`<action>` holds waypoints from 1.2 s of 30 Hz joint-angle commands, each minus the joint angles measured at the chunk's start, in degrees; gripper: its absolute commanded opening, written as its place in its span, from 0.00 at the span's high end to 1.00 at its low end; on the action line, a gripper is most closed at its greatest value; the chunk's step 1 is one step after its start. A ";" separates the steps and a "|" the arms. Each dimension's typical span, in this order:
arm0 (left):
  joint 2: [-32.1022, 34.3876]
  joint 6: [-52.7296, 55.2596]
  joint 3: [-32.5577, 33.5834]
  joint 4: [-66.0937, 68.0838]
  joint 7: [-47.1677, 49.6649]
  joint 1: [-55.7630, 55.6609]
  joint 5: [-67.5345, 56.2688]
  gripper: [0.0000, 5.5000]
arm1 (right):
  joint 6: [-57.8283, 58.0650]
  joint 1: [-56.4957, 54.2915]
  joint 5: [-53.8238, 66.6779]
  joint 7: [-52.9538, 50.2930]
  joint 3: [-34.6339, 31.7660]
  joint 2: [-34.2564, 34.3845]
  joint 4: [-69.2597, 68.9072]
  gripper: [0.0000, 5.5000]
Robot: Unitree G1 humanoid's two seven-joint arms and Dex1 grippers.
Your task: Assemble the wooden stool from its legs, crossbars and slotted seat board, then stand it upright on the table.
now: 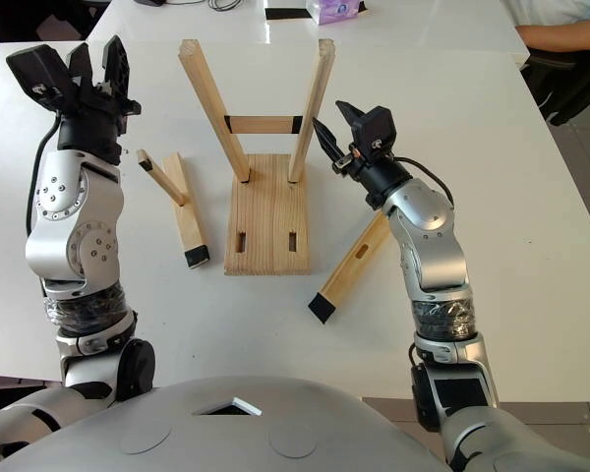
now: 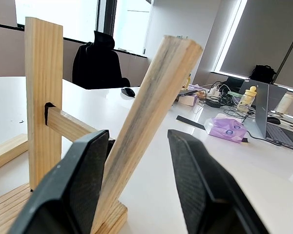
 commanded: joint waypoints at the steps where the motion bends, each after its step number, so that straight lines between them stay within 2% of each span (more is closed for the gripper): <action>1: -0.88 2.06 0.51 5.81 1.82 2.76 1.73 0.56 | 0.71 -1.37 0.04 0.91 0.18 -0.30 1.11 0.60; 5: -0.42 0.81 -0.95 16.75 -0.89 3.70 2.74 0.56 | 0.75 -1.74 -0.18 0.94 0.75 0.31 1.47 0.60; 7: -1.28 -0.87 -0.15 17.62 -1.09 3.67 1.82 0.56 | 0.93 -1.96 -0.07 1.12 1.25 0.67 1.21 0.60; 14: -4.76 -9.09 3.78 5.84 -1.20 2.84 -4.52 0.56 | 1.15 -1.19 0.38 1.09 1.26 0.95 0.79 0.60; 18: -3.97 -8.64 8.02 -2.11 1.52 -0.19 -8.72 0.56 | 1.26 -0.52 0.42 0.61 0.68 1.03 0.05 0.60; 23: -2.93 6.57 9.86 -11.05 9.32 3.23 -11.45 0.56 | 1.63 1.86 0.10 -0.94 -0.36 0.94 -1.98 0.60; 28: -10.56 23.86 10.77 -18.99 19.27 11.81 -17.95 0.56 | 1.74 3.97 0.24 -1.55 -1.28 0.68 -3.27 0.60; 30: -14.28 29.34 14.38 -20.87 24.69 12.43 -20.22 0.56 | 1.99 3.66 0.32 -1.27 -1.40 0.33 -3.23 0.60; 32: -14.73 33.41 17.11 -21.10 28.53 11.32 -21.38 0.56 | 2.14 3.26 0.36 -1.09 -1.69 -0.04 -3.00 0.60; 36: -12.79 45.44 12.92 -18.32 27.76 12.40 -22.42 0.56 | 2.09 2.47 0.23 -0.99 -1.34 -0.11 -2.21 0.60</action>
